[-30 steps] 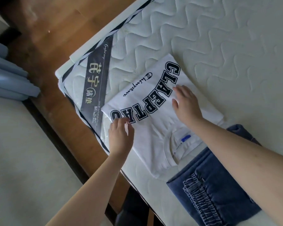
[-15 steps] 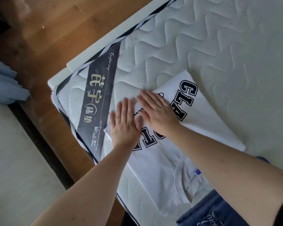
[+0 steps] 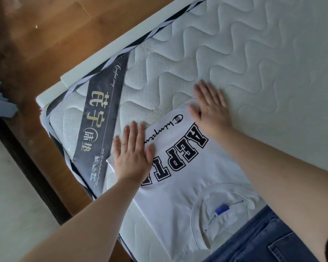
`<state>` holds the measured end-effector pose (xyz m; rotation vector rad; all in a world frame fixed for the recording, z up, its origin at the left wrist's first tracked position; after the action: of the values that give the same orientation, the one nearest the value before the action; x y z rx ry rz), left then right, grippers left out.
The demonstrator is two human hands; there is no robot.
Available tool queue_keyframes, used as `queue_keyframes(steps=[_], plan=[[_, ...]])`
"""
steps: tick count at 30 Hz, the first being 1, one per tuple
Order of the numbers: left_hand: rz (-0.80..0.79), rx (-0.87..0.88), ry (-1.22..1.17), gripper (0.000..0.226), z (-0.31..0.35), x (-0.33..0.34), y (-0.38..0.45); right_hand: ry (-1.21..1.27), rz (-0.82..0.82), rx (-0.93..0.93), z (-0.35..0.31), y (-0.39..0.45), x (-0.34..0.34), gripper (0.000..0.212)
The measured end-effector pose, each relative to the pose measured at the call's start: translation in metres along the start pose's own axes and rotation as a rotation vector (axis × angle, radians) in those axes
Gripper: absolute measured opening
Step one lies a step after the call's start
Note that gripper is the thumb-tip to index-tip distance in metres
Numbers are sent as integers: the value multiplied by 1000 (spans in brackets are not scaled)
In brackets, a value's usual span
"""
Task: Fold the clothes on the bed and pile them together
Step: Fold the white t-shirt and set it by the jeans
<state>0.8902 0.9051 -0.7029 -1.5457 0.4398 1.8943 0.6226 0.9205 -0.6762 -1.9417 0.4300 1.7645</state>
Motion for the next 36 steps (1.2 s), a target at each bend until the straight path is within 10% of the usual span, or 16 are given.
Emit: queue_keyframes(steps=[10, 20, 36], plan=[[-35, 28, 31, 56, 2, -2, 0, 4, 24, 74, -5, -4, 1, 70], [-38, 103, 149, 69, -25, -11, -27, -59, 59, -383, -65, -70, 14, 59], [-49, 277, 89, 65, 59, -1, -65, -7, 149, 311, 7, -150, 31, 62]])
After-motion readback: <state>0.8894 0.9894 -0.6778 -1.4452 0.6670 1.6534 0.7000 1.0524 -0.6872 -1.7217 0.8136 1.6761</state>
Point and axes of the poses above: each hand's wrist, its own y-axis towards the middle knuckle, its own x-axis out of the palm, z = x × y, the point moved 4 cm from there along y, towards the middle knuckle, and after that the axes turned 14 degrees about x, right-handed, at the moved point
